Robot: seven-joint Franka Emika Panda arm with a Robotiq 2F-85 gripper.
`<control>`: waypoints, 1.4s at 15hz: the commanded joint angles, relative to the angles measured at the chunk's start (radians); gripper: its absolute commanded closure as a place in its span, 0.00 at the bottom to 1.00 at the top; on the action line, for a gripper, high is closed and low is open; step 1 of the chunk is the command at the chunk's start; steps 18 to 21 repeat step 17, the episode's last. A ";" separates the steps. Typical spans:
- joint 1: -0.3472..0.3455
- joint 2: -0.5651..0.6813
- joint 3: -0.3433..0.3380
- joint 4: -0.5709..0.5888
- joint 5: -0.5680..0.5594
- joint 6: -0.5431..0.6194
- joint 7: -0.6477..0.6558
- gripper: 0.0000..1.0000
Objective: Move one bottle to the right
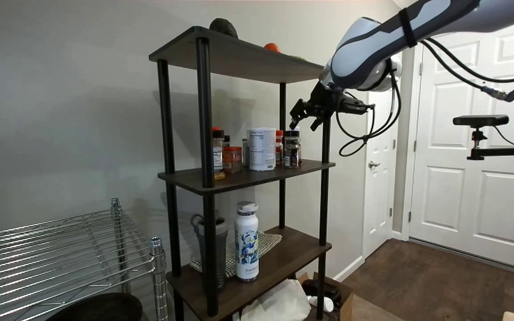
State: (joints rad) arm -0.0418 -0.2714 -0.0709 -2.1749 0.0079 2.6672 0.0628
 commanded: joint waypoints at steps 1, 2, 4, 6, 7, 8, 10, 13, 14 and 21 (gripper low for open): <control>0.029 -0.126 -0.037 -0.135 0.092 -0.003 -0.093 0.00; 0.033 -0.146 -0.047 -0.156 0.106 -0.006 -0.106 0.00; 0.042 -0.183 -0.064 -0.190 0.127 -0.009 -0.128 0.00; 0.050 -0.210 -0.078 -0.215 0.135 -0.014 -0.140 0.00; 0.061 -0.222 -0.088 -0.225 0.144 -0.018 -0.152 0.00; 0.089 -0.236 -0.108 -0.231 0.174 -0.036 -0.180 0.00; 0.053 -0.198 -0.078 -0.203 0.139 -0.018 -0.128 0.00; 0.067 -0.213 -0.087 -0.211 0.150 -0.029 -0.139 0.00; 0.069 -0.213 -0.088 -0.211 0.150 -0.030 -0.139 0.00; 0.070 -0.213 -0.089 -0.211 0.150 -0.030 -0.139 0.00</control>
